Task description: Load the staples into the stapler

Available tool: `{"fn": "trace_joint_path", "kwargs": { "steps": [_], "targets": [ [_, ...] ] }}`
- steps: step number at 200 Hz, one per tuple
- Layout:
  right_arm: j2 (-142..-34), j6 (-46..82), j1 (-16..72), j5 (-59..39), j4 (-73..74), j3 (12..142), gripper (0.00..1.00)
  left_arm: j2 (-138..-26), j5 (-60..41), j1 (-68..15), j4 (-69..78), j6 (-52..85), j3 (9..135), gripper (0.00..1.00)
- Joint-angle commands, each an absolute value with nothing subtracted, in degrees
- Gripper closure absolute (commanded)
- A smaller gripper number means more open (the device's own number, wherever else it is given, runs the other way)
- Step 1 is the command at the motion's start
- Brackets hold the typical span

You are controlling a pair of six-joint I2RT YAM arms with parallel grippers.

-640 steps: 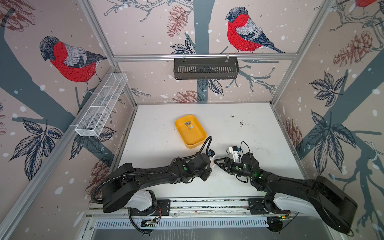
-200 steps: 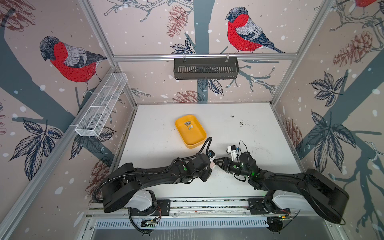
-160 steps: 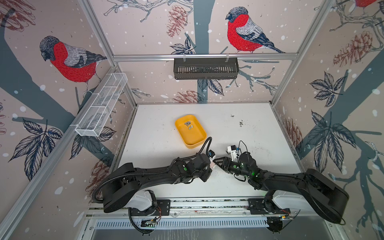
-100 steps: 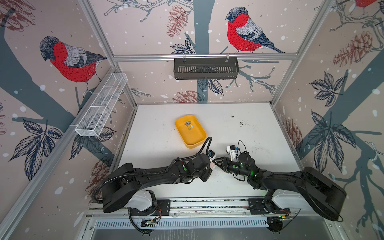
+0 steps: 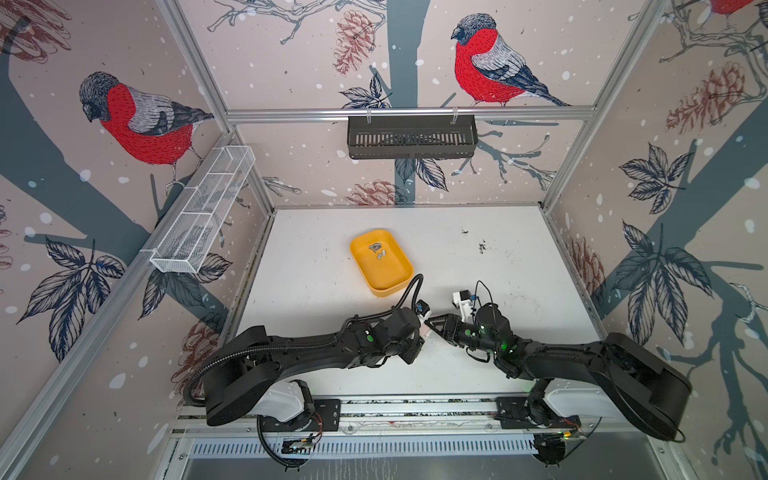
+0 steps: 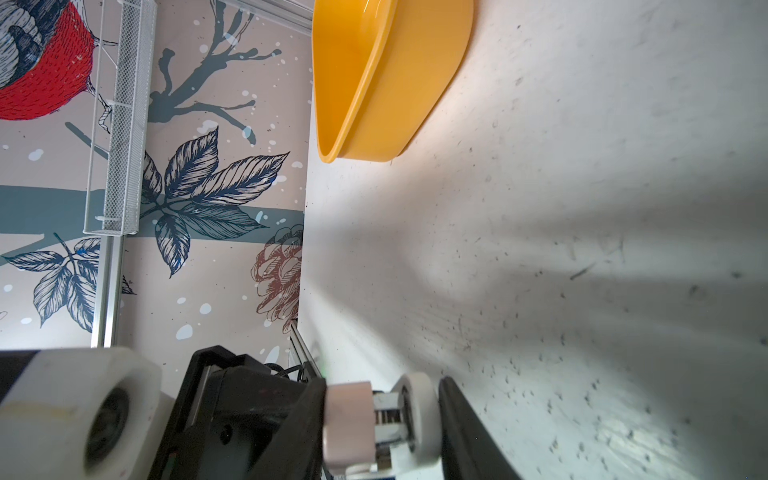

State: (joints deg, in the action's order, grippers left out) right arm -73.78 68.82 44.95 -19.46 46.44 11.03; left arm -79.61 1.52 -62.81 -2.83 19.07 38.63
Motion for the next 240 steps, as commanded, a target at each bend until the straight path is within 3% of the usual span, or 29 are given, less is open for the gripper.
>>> {"fn": "trace_joint_path", "kwargs": {
  "steps": [1, 84, 208, 240],
  "targets": [
    [-73.5, 68.8, 45.1, -19.7, 47.6, 11.1, 0.51, -79.1, 1.8, -62.9, -1.4, 18.9, 38.6, 0.81],
    [-66.7, 65.3, 44.8, -17.4, 39.5, 11.0, 0.41, -78.3, 2.0, -62.9, -1.8, 18.8, 39.3, 0.81],
    [-44.6, 50.1, 40.2, -11.5, 12.2, 12.9, 0.01, -82.6, 5.1, -61.7, -5.1, 18.9, 44.5, 0.82],
    [-39.5, 44.6, 39.3, -7.7, 3.2, 15.0, 0.0, -85.6, 3.4, -59.7, -5.0, 18.3, 46.2, 0.82]
  ]
}}
